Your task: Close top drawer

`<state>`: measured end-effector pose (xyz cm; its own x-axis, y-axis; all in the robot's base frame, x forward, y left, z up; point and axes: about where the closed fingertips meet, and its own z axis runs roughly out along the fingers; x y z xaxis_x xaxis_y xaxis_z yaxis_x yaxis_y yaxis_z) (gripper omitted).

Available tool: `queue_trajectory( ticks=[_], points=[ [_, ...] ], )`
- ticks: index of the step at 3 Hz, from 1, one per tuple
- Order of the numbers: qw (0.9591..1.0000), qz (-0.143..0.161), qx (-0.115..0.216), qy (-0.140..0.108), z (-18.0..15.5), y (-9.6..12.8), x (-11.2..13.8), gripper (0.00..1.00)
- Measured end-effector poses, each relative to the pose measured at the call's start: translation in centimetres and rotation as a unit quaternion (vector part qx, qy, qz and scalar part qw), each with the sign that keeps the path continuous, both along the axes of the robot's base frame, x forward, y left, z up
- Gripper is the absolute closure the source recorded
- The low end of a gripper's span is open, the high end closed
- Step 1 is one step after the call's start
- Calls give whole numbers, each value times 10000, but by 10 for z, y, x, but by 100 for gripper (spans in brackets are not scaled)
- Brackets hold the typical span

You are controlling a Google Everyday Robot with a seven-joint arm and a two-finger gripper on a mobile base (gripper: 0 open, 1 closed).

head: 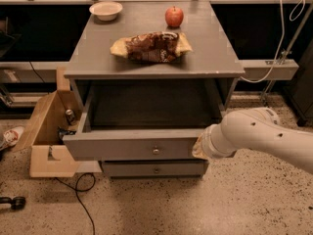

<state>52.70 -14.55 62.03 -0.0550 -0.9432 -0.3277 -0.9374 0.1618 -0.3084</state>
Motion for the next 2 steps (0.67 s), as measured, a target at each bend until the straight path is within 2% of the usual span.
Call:
queue_trajectory(
  ticks=[1,2],
  points=[
    [9999,-4,128,-72,1,-1,6,100],
    [9983,-43,526,-226,3,-7,23,100]
  ],
)
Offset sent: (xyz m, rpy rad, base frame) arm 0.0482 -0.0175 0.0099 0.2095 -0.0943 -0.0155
